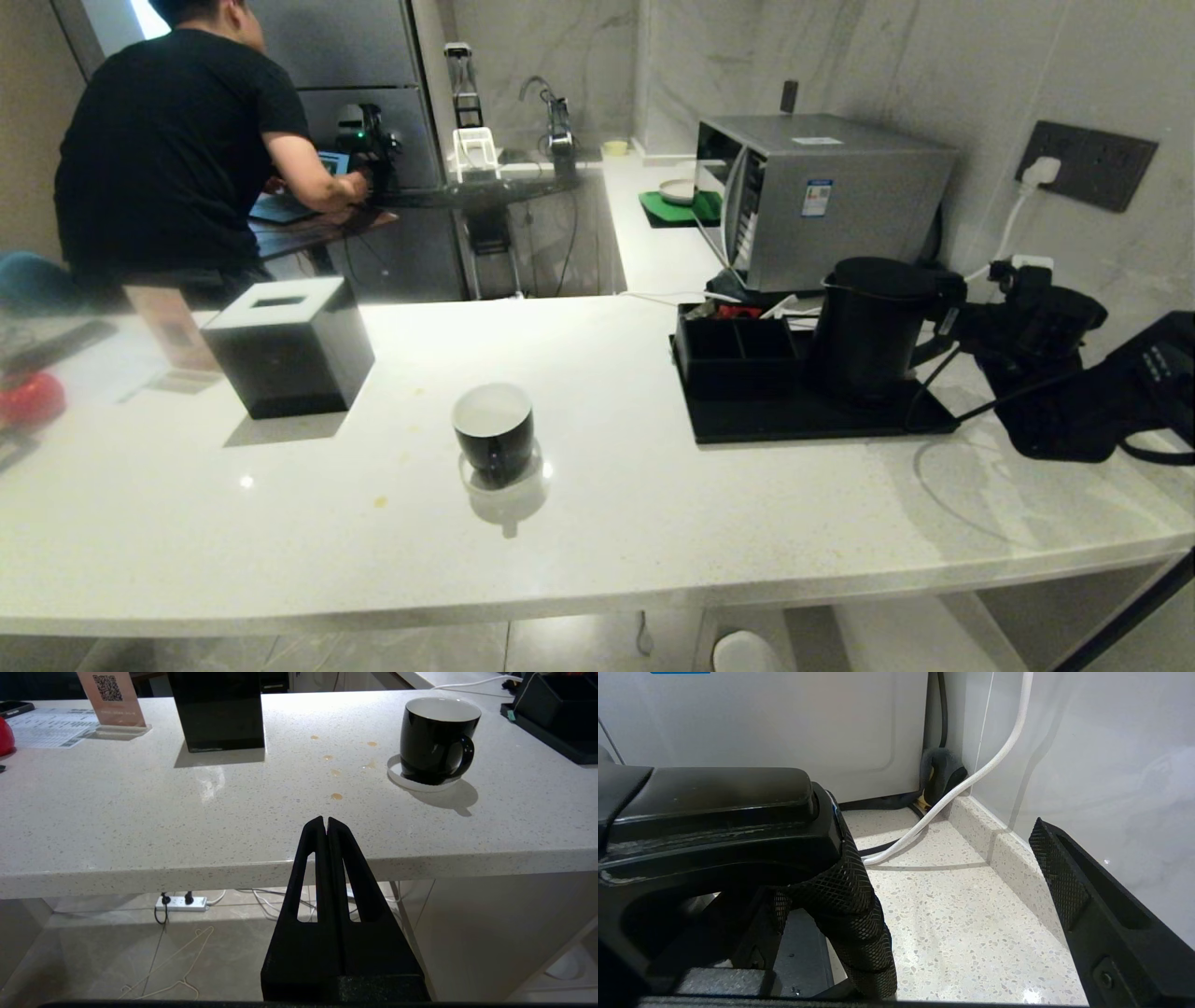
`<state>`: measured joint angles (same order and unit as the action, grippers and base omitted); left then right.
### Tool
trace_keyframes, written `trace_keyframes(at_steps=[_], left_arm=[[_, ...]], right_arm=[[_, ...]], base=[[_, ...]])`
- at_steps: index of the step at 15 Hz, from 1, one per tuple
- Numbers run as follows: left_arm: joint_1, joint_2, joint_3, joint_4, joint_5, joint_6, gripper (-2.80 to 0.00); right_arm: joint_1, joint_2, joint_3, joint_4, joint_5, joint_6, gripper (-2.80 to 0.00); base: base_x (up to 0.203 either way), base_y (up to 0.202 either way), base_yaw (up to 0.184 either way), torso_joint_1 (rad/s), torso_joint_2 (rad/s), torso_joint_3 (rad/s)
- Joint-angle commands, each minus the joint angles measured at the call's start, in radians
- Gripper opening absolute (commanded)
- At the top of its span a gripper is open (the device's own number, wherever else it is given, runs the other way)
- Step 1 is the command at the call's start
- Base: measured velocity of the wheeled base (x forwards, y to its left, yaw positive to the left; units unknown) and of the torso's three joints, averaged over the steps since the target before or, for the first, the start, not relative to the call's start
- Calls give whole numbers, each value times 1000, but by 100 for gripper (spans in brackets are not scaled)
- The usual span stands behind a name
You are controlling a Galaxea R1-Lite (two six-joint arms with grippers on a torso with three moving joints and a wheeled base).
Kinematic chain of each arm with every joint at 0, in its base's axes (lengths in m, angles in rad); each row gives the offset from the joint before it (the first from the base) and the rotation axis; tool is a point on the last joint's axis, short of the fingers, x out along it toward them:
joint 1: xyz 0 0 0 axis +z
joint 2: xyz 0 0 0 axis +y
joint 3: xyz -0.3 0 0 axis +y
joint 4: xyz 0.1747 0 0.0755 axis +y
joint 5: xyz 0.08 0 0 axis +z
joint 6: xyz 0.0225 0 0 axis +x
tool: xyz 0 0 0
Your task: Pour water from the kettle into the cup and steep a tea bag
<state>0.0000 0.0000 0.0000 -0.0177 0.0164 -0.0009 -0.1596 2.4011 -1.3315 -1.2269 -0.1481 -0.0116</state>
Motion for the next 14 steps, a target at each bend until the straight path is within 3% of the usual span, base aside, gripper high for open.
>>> trace_keyframes(at_steps=[1,3,4,14], left_arm=[[0,1,0,-1,0,-1,-280],[0,0,0,-1,0,-1,-280],[0,2,0,-1,0,-1,-280],[0,2,0,-1,0,-1,-280]], right_arm=[[1,-3,0,-8,-1,-1,0],[3,-3,-7,-8,-1,-1,0],[3,-3,-11,-6,-1,-1,-280],[26,-7,-12,-20,-2,-2,-280]], base=[[0,0,0,0,0,0],[0,0,0,0,0,0],[0,0,0,0,0,0],[0,0,0,0,0,0]])
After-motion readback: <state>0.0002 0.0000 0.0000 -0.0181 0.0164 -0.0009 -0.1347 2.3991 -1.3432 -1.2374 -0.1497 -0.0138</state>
